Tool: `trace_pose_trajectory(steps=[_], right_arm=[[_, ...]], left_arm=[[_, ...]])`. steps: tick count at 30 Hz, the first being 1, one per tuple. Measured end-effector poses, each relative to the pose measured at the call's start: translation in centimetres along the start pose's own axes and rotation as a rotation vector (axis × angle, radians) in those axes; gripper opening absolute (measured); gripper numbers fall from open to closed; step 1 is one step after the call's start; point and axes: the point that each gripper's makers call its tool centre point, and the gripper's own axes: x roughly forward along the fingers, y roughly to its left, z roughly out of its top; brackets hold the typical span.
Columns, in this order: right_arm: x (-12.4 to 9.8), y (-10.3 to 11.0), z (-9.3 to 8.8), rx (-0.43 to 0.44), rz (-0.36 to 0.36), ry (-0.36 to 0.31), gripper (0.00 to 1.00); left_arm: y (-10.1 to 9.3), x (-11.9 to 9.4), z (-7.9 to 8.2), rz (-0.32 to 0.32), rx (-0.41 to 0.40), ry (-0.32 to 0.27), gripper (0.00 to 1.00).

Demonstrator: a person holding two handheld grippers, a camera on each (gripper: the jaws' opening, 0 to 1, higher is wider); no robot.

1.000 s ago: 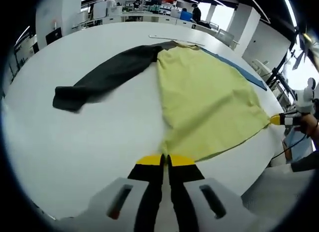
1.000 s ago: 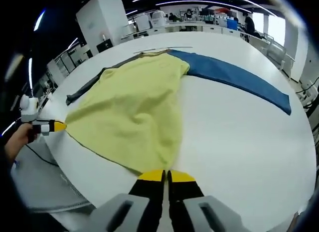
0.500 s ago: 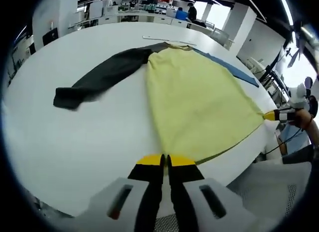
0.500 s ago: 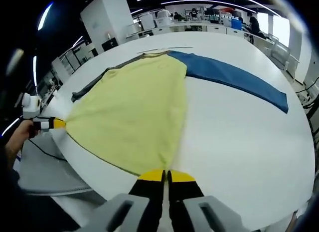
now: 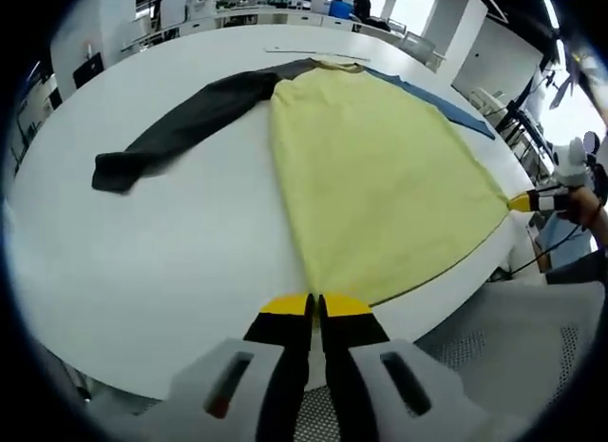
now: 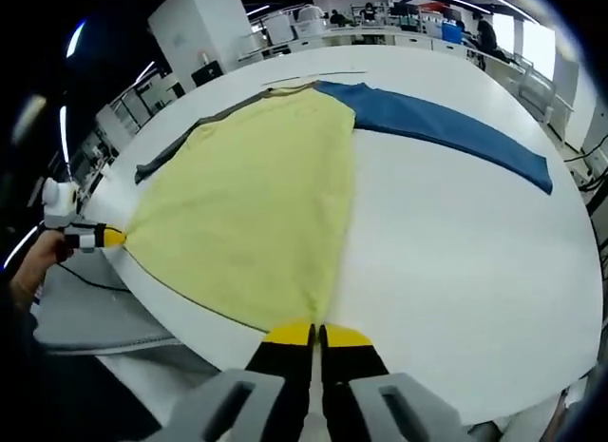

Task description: Fold the garment on the visible template until the final outline fits inside the template.

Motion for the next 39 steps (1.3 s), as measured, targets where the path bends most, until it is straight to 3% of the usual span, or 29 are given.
trace_pose_trajectory(steps=[8,12,14,16,18,25,32,35,36,39], right_arm=[[0.0,-0.1,0.3,0.003,0.005,-0.022,0.0],[-0.8,-0.5,1.8,0.011,0.008,-0.094,0.25],[-1.2,-0.9,2.9,0.015,0.007,-0.141,0.35],[-1.7,-1.5,3.9,0.021,0.006,-0.177,0.43],[-2.1,-2.1,4.7,0.034,0.009,-0.201,0.49],[-3.1,-5.8,7.7,0.045,-0.02,-0.267,0.62],[-4.0,-10.1,9.7,0.087,-0.099,-0.31,0.64],[-4.4,-13.5,10.5,0.113,-0.124,-0.324,0.65],[-4.5,-13.7,10.6,0.122,-0.13,-0.326,0.65],[-4.6,-15.3,11.4,0.138,-0.16,-0.332,0.64]], left_arm=[[0.2,0.0,-0.1,0.018,0.01,0.0,0.06],[0.7,-0.7,0.5,0.034,0.004,-0.036,0.26],[0.8,-1.0,1.8,0.036,0.011,-0.113,0.36],[0.7,-1.5,2.2,0.039,-0.002,-0.134,0.48],[0.5,-1.8,3.4,0.032,-0.009,-0.197,0.57],[0.3,-2.6,5.0,0.032,0.009,-0.27,0.77],[0.2,-2.9,5.9,0.02,0.017,-0.31,0.91],[0.2,-2.8,6.0,0.01,0.028,-0.32,0.96],[0.1,-2.9,6.1,0.004,0.03,-0.328,0.99],[0.1,-3.1,6.4,0.008,0.054,-0.35,0.99]])
